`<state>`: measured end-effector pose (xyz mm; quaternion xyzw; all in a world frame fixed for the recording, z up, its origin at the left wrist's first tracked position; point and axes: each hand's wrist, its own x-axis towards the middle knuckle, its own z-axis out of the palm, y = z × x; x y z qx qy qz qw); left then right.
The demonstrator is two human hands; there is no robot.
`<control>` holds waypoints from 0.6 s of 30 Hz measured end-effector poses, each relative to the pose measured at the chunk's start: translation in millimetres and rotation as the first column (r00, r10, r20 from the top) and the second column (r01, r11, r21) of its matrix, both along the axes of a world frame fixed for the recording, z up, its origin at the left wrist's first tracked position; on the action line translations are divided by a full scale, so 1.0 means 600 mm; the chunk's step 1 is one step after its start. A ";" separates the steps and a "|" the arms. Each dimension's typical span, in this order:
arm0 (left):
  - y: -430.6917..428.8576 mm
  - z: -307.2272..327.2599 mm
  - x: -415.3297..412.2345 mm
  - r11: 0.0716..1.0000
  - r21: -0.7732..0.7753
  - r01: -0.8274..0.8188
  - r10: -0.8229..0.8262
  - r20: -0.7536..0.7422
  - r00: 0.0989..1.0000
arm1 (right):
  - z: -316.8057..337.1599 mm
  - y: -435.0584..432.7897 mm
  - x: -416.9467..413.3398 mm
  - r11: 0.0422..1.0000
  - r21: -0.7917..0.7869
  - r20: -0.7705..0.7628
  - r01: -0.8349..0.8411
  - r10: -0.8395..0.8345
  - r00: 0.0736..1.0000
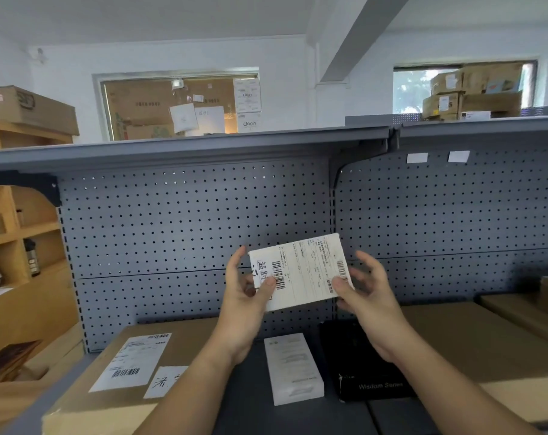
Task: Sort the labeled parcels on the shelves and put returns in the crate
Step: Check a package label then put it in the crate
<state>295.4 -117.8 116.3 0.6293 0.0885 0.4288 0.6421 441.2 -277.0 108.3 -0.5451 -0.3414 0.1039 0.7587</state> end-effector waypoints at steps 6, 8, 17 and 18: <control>-0.006 -0.011 -0.003 0.999 -0.030 0.037 -0.039 -0.045 0.998 | 0.014 0.002 0.005 0.999 0.018 -0.035 -0.041 0.042 0.998; 0.004 0.002 -0.011 0.999 0.036 0.024 -0.021 -0.098 0.995 | 0.031 -0.006 0.017 0.998 -0.017 0.008 -0.063 0.064 0.998; -0.006 0.041 0.001 0.949 0.266 0.171 -0.111 -0.225 0.968 | 0.089 0.005 0.020 0.994 -0.083 0.144 -0.063 0.075 0.987; -0.007 0.039 0.003 0.959 0.241 0.147 -0.102 -0.190 0.976 | 0.087 0.006 0.019 0.996 -0.058 0.130 -0.063 0.070 0.989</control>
